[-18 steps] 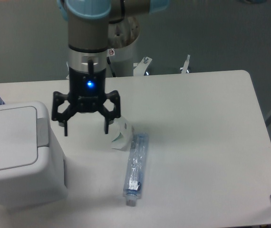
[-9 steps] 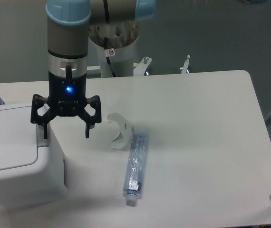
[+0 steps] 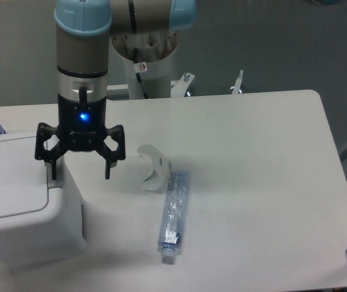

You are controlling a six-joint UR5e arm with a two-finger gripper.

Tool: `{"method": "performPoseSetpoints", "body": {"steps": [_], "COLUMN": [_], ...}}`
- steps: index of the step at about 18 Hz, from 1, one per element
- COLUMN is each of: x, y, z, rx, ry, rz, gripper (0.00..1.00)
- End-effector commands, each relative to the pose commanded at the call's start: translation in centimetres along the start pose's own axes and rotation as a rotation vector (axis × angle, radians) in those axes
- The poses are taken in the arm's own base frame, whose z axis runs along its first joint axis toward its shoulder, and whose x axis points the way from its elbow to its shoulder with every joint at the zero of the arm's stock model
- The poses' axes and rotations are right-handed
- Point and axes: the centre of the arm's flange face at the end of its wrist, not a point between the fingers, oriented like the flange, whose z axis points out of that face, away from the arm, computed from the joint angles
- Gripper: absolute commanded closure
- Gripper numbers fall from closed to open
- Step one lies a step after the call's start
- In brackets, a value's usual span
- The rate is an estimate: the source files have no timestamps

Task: Open the trash can

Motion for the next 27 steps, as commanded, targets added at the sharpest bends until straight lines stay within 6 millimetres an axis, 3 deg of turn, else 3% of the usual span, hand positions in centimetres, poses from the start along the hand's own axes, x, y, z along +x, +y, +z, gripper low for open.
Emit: {"method": "performPoseSetpoints", "body": {"steps": [27], "x": [-0.19], "y": [-0.12], "z": [0.31], "rx": [0.008], "ry": [-0.003], "rz": [0.007], "gripper": [0.00]}}
